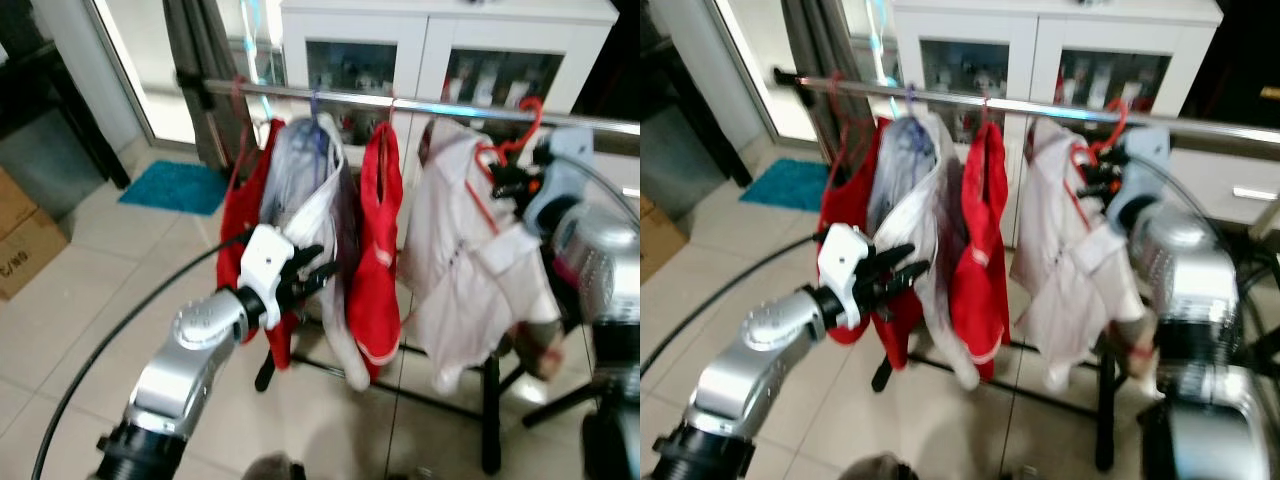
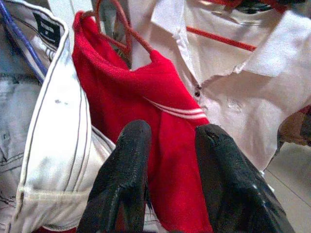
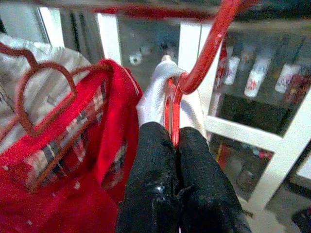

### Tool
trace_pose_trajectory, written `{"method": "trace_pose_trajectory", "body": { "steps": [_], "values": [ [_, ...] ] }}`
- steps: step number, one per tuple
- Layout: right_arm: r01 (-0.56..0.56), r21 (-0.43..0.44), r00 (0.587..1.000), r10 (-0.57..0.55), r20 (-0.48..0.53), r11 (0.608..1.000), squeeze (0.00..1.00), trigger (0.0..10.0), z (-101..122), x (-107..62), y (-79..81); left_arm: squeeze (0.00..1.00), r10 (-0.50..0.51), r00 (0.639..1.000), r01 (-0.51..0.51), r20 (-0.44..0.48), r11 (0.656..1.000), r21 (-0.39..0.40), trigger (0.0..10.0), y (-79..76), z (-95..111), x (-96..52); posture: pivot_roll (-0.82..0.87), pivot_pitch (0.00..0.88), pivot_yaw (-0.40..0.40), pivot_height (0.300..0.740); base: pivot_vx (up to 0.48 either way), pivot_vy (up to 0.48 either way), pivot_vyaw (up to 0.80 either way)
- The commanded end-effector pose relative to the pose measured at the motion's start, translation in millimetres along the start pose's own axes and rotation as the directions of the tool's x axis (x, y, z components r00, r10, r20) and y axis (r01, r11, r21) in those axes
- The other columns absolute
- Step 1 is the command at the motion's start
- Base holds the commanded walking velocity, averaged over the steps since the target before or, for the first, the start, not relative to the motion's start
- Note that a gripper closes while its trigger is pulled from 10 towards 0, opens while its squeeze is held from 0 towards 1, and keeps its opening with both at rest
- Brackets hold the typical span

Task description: Hang hanger

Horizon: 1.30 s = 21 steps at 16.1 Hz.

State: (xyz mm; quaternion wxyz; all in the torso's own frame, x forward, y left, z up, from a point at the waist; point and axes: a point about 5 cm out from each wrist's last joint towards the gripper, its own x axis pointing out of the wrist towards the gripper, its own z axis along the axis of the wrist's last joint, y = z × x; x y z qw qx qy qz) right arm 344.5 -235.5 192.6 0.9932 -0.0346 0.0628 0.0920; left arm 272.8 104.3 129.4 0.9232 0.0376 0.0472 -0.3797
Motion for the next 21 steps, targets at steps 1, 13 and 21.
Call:
{"method": "trace_pose_trajectory", "body": {
  "steps": [1, 13, 21],
  "values": [
    [0.006, -0.020, 0.994, -0.004, 0.108, 1.000, 0.00, 0.0, 24, -6.0, 3.5, 0.00, 0.026, 1.000, -0.026, -0.007, 1.000, 0.013, 10.0, 2.8, -1, -2.9, 0.03, 0.000, 0.077, 0.723, 0.000, 0.000, 0.00],
    [0.124, -0.015, 0.990, -0.123, 0.071, 0.992, 0.00, 0.0, -25, -57.0, 56.4, 0.00, 0.090, 0.996, -0.090, -0.016, 0.996, -0.008, 10.0, -1.2, -9, -10.5, 0.03, 0.000, 0.044, 0.723, 0.000, 0.000, 0.00],
    [0.188, 0.081, 0.980, -0.181, -0.083, 0.979, 0.00, 10.0, -75, -80.5, 81.0, 0.00, 0.088, 0.996, -0.088, -0.021, 0.996, -0.034, 10.0, -7.0, -12, -12.6, 0.02, 0.000, 0.056, 0.723, 0.000, 0.000, 0.00]
  ]
}}
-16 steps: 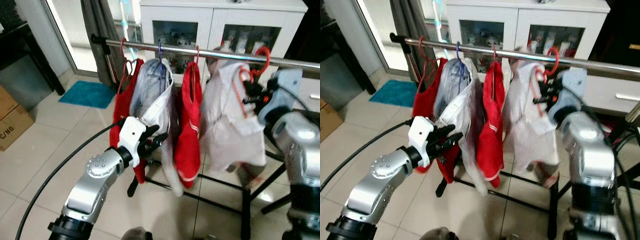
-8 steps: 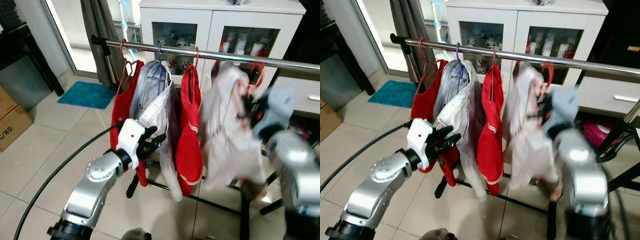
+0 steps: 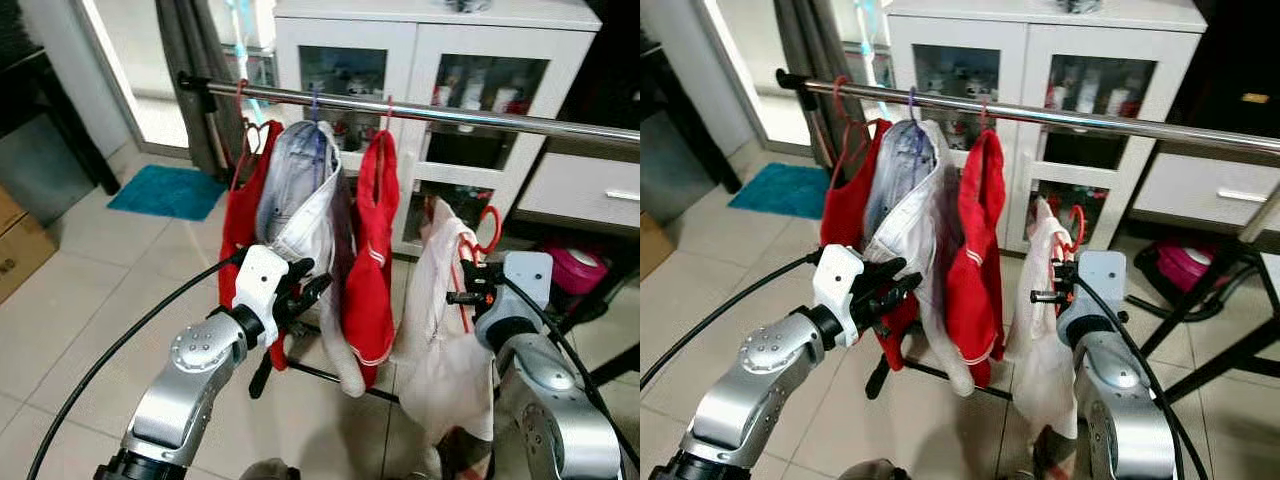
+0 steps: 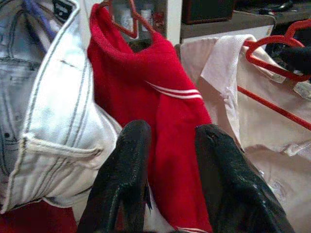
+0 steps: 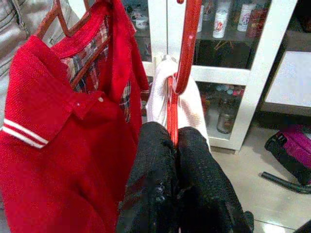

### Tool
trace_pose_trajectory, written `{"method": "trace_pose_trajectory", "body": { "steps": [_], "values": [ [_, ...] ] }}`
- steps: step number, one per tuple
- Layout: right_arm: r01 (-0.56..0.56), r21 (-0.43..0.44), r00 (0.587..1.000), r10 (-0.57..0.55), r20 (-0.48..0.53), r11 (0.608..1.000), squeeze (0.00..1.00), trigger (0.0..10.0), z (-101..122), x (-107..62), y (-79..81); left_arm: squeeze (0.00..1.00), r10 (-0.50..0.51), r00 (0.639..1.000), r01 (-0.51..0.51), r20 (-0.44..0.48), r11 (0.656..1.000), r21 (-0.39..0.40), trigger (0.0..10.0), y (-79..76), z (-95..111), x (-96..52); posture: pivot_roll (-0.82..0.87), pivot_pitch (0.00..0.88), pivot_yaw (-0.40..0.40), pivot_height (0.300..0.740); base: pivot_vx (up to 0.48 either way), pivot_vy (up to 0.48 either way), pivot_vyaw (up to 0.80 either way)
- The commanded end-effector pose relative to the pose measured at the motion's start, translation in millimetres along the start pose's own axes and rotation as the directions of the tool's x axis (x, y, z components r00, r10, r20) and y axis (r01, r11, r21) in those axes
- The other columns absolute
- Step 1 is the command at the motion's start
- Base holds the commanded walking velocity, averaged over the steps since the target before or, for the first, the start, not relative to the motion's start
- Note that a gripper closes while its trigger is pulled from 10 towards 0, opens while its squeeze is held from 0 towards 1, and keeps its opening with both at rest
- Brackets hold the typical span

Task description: Hang hanger

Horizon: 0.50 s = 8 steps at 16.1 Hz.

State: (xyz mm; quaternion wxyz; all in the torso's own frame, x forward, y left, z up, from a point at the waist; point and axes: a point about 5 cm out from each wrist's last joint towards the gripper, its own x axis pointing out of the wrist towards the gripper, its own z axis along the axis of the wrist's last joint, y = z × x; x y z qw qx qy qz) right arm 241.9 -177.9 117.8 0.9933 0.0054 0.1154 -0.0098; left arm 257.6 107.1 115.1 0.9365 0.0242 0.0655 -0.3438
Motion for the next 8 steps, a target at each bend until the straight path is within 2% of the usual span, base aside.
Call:
{"method": "trace_pose_trajectory", "body": {
  "steps": [1, 3, 8],
  "values": [
    [-0.004, -0.007, 1.000, 0.004, 0.016, 1.000, 0.00, 10.0, 3.8, -2.4, 1.4, 0.00, 0.016, 1.000, -0.016, 0.007, 1.000, 0.005, 10.0, 2.2, 3.4, -1.5, 0.02, 0.000, 0.056, 0.723, -0.266, 0.000, 0.00],
    [-0.010, 0.023, 1.000, 0.010, 0.007, 1.000, 0.00, 10.0, 1.4, -4.3, 3.9, 0.00, 0.021, 1.000, -0.021, 0.008, 1.000, 0.004, 10.0, 2.6, 4.0, -2.6, 0.03, 0.000, 0.049, 0.723, -0.293, 0.000, 0.00],
    [-0.030, 0.033, 0.999, 0.031, -0.012, 0.999, 0.00, 10.0, -4.3, -7.2, 9.7, 0.00, 0.017, 1.000, -0.017, 0.001, 1.000, 0.010, 10.0, 2.5, 2.6, -5.0, 0.03, 0.000, 0.053, 0.723, -0.338, 0.000, 0.00]
  ]
}}
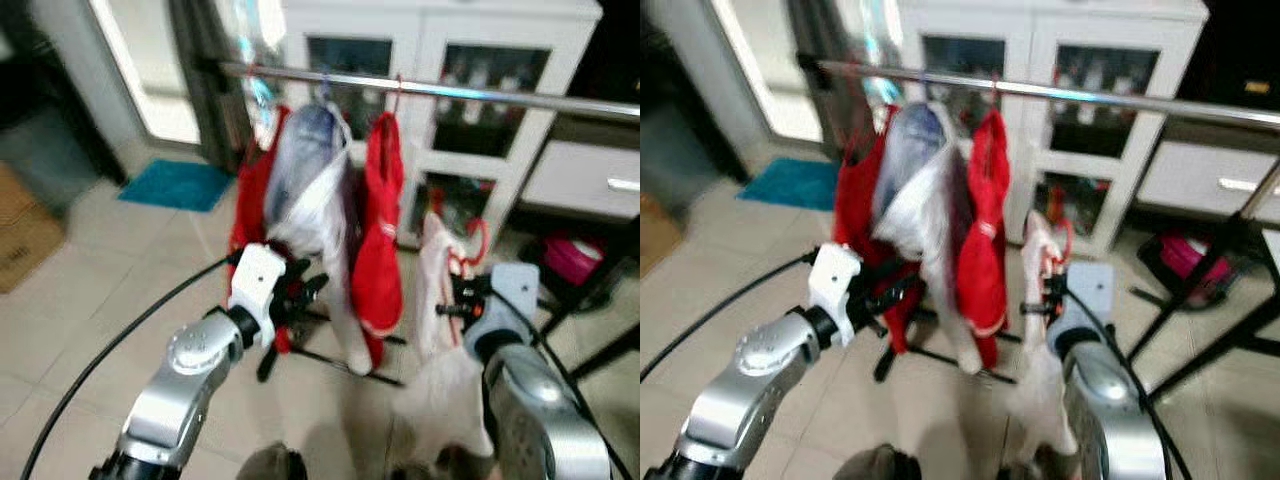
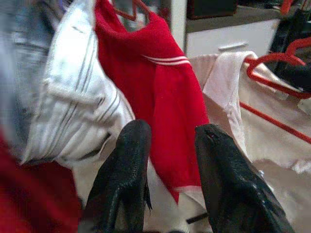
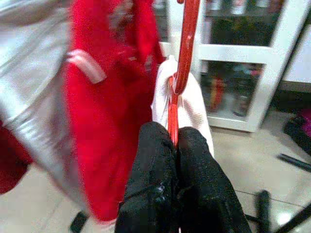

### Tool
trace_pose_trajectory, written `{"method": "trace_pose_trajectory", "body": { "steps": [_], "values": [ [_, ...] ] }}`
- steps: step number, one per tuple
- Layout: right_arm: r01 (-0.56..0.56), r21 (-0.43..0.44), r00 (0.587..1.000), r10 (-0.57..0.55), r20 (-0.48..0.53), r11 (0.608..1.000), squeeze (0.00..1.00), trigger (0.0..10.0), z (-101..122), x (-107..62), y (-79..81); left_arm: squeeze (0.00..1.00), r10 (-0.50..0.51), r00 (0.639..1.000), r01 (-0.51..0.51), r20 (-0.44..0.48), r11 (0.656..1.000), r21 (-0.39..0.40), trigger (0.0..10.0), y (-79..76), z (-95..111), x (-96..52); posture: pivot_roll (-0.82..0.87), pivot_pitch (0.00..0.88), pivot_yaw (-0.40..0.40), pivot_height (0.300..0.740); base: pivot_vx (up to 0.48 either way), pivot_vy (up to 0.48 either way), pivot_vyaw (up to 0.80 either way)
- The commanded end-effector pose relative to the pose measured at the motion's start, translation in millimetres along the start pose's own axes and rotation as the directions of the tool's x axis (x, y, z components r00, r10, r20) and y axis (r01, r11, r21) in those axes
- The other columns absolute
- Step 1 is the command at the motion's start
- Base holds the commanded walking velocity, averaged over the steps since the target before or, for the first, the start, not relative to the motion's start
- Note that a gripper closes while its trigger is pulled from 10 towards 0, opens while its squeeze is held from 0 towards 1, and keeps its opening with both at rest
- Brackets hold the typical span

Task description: Hang hanger

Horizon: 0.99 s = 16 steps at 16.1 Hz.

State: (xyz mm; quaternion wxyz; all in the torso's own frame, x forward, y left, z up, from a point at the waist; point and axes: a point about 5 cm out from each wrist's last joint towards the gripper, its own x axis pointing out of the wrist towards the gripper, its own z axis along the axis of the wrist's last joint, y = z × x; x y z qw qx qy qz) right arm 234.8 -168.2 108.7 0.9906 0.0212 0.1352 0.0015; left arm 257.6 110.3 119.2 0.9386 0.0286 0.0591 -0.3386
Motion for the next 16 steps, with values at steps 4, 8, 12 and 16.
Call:
{"method": "trace_pose_trajectory", "body": {
  "steps": [4, 8, 12, 16],
  "values": [
    [-0.028, -0.007, 0.999, 0.028, 0.023, 1.000, 0.00, 10.0, 5, -3.8, 3.7, 0.00, 0.002, 1.000, -0.002, -0.010, 1.000, 0.001, 10.0, 0.3, -1, -3.0, 0.03, 0.000, 0.057, 0.723, -0.353, 0.000, 0.00],
    [-0.123, -0.022, 0.990, 0.124, 0.060, 0.992, 0.00, 10.0, 11, -4.7, 13.9, 0.00, -0.006, 1.000, 0.006, -0.006, 1.000, -0.007, 10.0, -0.2, 0, -2.2, 0.03, 0.000, 0.060, 0.723, -0.350, 0.000, 0.00],
    [-0.345, -0.091, 0.923, 0.355, 0.146, 0.934, 0.00, 0.0, 33, -12.0, 39.1, 1.00, -0.087, 0.995, 0.089, 0.045, 0.995, -0.050, 10.0, -0.3, 8, 4.6, 0.03, 0.000, 0.060, 0.723, 0.000, 0.000, 0.00],
    [-0.476, -0.113, 0.853, 0.489, 0.180, 0.872, 0.00, 0.0, 46, -18.6, 52.8, 0.40, -0.093, 0.995, 0.091, 0.024, 0.991, 0.099, 10.0, -1.7, 11, 27.4, 0.02, 0.000, 0.058, 0.723, 0.000, 0.000, 0.00]
  ]
}}
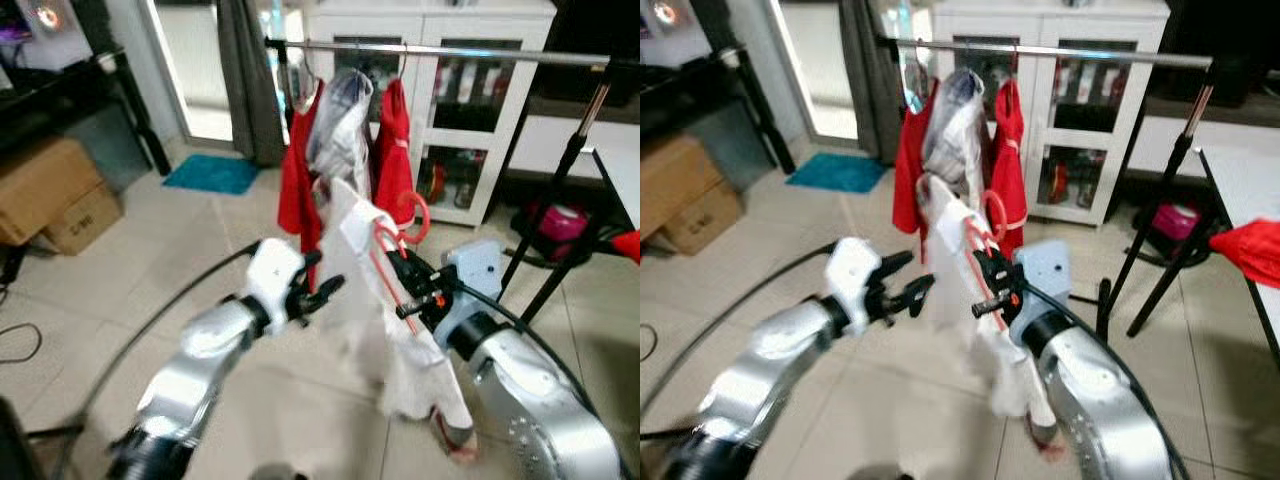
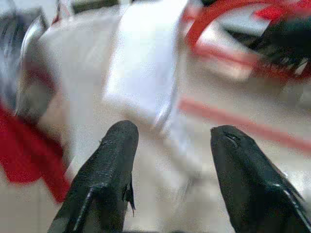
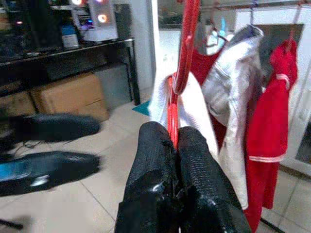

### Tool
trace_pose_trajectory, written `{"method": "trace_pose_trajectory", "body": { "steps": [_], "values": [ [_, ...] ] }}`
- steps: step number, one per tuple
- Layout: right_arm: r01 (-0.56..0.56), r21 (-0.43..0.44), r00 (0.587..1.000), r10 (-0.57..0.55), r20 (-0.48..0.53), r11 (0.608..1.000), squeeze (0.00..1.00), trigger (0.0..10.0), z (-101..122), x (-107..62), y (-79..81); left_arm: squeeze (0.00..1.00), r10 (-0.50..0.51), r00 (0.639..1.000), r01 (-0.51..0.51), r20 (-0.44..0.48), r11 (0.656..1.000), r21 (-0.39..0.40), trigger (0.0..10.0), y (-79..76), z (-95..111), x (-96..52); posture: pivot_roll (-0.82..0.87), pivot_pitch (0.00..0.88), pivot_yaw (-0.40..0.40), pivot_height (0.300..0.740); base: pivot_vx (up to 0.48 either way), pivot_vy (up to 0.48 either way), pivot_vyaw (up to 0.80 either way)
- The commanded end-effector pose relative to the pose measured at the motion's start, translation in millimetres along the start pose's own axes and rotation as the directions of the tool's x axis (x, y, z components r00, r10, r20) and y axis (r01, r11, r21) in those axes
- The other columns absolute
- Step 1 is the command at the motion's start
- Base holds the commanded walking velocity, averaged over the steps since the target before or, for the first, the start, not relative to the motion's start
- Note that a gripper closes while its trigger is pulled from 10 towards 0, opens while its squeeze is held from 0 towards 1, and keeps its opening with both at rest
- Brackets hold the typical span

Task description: Hang hanger

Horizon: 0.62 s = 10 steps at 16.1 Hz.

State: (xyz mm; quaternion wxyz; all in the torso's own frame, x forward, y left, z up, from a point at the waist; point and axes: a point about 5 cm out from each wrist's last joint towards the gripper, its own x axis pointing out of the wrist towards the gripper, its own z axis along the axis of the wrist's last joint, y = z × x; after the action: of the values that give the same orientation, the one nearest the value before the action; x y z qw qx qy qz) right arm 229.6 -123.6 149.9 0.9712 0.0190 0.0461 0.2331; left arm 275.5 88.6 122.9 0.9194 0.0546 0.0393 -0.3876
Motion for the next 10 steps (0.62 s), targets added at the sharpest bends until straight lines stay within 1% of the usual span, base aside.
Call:
{"method": "trace_pose_trajectory", "body": {
  "steps": [1, 2, 3, 5, 6, 7, 8, 9, 10],
  "values": [
    [-0.070, -0.010, 0.996, 0.070, 0.050, 0.998, 0.00, 0.0, 12, 1.9, 9.3, 0.00, -0.003, 1.000, 0.003, 0.027, 1.000, 0.024, 10.0, 2.3, 7, 4.7, 0.02, 0.000, 0.059, 0.723, 0.000, 0.000, 0.00],
    [-0.080, -0.012, 0.995, 0.081, 0.052, 0.997, 0.00, 0.0, 13, 1.9, 10.5, 0.00, -0.006, 0.999, 0.006, 0.033, 1.000, 0.024, 10.0, 1.9, 8, 6.2, 0.02, 0.000, 0.059, 0.723, 0.000, 0.000, 0.00],
    [-0.099, -0.013, 0.993, 0.100, 0.058, 0.995, 0.00, 0.0, 15, 1.5, 12.8, 0.00, 0.002, 0.999, -0.004, 0.037, 0.999, 0.045, 10.0, 2.3, 9, 9.2, 0.02, 0.000, 0.063, 0.723, 0.000, 0.000, 0.00],
    [-0.126, -0.011, 0.990, 0.127, 0.065, 0.992, 0.00, 0.0, 17, 0.3, 14.9, 0.00, 0.037, 0.998, -0.043, 0.058, 0.993, 0.110, 10.0, 5.4, 10, 14.2, 0.01, 0.000, 0.064, 0.723, 0.000, 0.000, 0.00],
    [-0.138, -0.011, 0.988, 0.139, 0.064, 0.990, 0.00, 0.0, 17, -0.1, 15.7, 0.00, 0.062, 0.996, -0.070, 0.057, 0.987, 0.142, 10.0, 7.9, 9, 16.7, 0.01, 0.000, 0.064, 0.723, 0.000, 0.000, 0.00],
    [-0.154, -0.011, 0.986, 0.154, 0.063, 0.988, 0.00, 0.0, 17, -0.5, 16.9, 0.00, 0.115, 0.992, -0.122, 0.054, 0.980, 0.157, 10.0, 13.6, 9, 18.6, 0.01, 0.000, 0.064, 0.723, 0.000, 0.000, 0.00],
    [-0.168, -0.009, 0.984, 0.168, 0.067, 0.986, 0.00, 0.0, 17, -0.9, 18.2, 0.00, 0.148, 0.987, -0.157, 0.066, 0.975, 0.154, 8.0, 18.3, 10, 19.0, 0.01, 0.000, 0.065, 0.723, 0.000, 0.000, 0.00],
    [-0.176, -0.004, 0.982, 0.176, 0.069, 0.984, 0.00, 0.0, 18, -1.4, 18.9, 0.00, 0.159, 0.984, -0.170, 0.085, 0.973, 0.154, 1.1, 20.7, 12, 18.7, 0.01, 0.000, 0.065, 0.723, 0.000, 0.000, 0.00],
    [-0.182, -0.002, 0.981, 0.182, 0.070, 0.983, 0.00, 0.0, 18, -1.7, 19.1, 0.00, 0.145, 0.985, -0.159, 0.094, 0.975, 0.158, 0.0, 20.9, 13, 18.7, 0.01, 0.000, 0.065, 0.723, 0.000, 0.000, 0.00]
  ]
}}
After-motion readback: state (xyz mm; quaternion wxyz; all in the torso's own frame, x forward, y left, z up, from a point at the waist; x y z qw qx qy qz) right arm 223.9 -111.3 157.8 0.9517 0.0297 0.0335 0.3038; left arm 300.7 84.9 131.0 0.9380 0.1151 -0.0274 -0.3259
